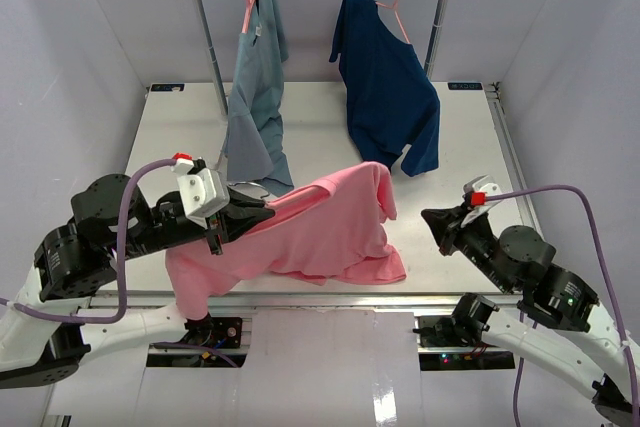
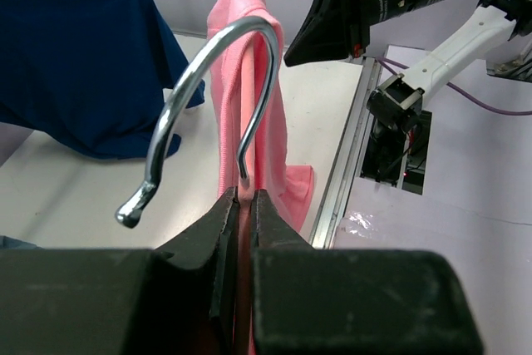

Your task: Place the t-shirt on the hanger

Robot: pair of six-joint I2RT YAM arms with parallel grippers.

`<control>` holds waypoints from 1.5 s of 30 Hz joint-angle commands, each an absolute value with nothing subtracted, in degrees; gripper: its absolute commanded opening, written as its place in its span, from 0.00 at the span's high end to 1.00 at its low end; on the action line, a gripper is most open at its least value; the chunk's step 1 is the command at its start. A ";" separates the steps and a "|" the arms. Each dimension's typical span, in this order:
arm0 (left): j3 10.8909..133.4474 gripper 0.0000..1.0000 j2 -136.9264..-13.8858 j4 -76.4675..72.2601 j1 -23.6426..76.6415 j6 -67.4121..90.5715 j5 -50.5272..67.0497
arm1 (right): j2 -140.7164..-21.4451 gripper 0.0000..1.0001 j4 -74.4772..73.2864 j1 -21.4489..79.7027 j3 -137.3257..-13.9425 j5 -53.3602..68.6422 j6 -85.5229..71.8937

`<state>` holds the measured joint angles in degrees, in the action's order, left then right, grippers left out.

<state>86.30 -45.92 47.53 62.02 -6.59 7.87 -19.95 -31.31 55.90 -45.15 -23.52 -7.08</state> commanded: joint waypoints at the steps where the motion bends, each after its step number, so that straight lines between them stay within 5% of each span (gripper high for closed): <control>1: 86.29 1.00 -47.46 46.50 62.05 -6.95 11.74 | -20.87 0.74 -27.54 55.81 -48.87 -16.74 -3.32; 6: 84.44 1.00 -47.81 46.61 62.05 -7.64 15.10 | -23.47 0.57 -25.70 55.89 -53.97 -6.32 -0.30; 13: 84.74 1.00 -49.25 46.67 62.05 -7.77 16.31 | -29.22 0.55 -25.09 55.85 -57.79 -1.30 3.39; 17: 84.72 1.00 -49.39 46.19 62.05 -7.65 17.20 | -31.22 0.63 -23.60 55.81 -57.23 -2.16 3.40; 21: 83.87 1.00 -48.89 45.54 62.05 -7.64 16.92 | -31.82 0.91 -22.51 55.89 -56.54 -1.48 3.43; 35: 85.08 1.00 -46.54 46.57 62.05 -6.86 10.82 | -23.70 0.92 -23.55 55.81 -53.62 -26.97 -1.97; 45: 84.06 1.00 -46.09 44.93 62.05 -6.31 8.81 | -23.14 0.92 -24.64 55.81 -49.28 -27.19 -5.85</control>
